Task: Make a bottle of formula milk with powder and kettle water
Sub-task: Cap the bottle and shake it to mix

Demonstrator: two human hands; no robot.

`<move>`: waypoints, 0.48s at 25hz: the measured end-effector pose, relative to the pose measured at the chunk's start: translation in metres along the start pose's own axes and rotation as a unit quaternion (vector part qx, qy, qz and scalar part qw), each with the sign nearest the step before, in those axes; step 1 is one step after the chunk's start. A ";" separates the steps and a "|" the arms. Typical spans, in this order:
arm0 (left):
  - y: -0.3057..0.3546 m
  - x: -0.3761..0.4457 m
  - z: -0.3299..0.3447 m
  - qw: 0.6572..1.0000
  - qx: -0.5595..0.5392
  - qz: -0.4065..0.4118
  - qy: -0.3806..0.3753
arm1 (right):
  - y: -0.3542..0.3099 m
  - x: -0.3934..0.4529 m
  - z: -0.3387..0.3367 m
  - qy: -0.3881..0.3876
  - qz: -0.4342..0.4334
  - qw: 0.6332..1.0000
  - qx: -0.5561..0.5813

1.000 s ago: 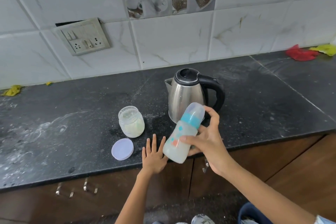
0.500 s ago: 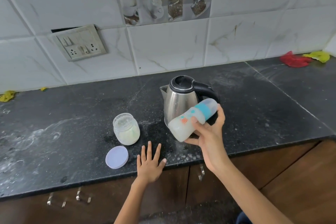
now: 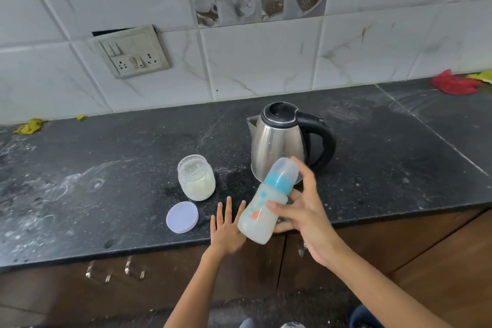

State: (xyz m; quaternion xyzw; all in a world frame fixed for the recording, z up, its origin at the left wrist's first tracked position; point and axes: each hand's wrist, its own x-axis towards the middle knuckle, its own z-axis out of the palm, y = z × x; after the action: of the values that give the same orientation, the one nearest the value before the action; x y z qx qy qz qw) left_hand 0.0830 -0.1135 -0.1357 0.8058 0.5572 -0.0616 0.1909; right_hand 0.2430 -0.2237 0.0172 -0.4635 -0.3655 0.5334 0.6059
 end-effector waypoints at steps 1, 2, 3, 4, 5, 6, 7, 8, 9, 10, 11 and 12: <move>-0.001 0.001 -0.001 1.000 -0.017 0.005 -0.005 | -0.003 0.006 -0.002 0.041 -0.028 0.998 0.026; 0.000 0.002 -0.002 0.999 -0.036 0.007 -0.008 | -0.008 0.011 -0.003 0.087 -0.049 0.993 0.069; 0.001 0.002 -0.004 0.999 -0.046 0.009 -0.011 | -0.011 0.015 -0.006 0.113 -0.059 0.987 0.093; 0.002 0.001 -0.005 0.999 -0.046 0.007 -0.011 | -0.011 0.014 -0.005 0.111 -0.055 0.988 0.091; 0.003 0.000 -0.004 0.999 -0.031 0.003 -0.010 | -0.007 0.010 -0.002 0.070 -0.037 0.995 0.061; 0.003 -0.001 -0.003 1.000 -0.011 -0.002 -0.005 | -0.002 0.004 0.000 0.012 -0.004 1.000 0.028; 0.002 -0.002 -0.002 1.000 0.006 -0.004 0.001 | -0.001 -0.003 0.003 -0.027 0.017 0.999 0.012; 0.001 -0.002 -0.002 1.000 0.004 -0.002 0.005 | -0.002 -0.004 0.005 -0.036 0.015 0.999 0.016; -0.001 -0.001 -0.003 1.000 -0.012 0.002 0.003 | -0.003 0.001 0.001 -0.003 -0.009 0.999 0.043; -0.001 0.001 -0.004 0.999 -0.034 0.008 -0.003 | -0.006 0.007 -0.002 0.055 -0.038 0.994 0.089; -0.001 0.002 -0.006 0.999 -0.050 0.012 -0.010 | -0.010 0.011 -0.004 0.098 -0.056 0.986 0.123; 0.001 0.002 -0.005 0.998 -0.052 0.014 -0.015 | -0.012 0.012 -0.004 0.117 -0.057 0.983 0.131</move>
State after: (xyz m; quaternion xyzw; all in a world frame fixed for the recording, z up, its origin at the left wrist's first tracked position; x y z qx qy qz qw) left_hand 0.0841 -0.1104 -0.1311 0.8014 0.5454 -0.0417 0.2421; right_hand 0.2527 -0.2123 0.0271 -0.4178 -0.2448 0.4832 0.7294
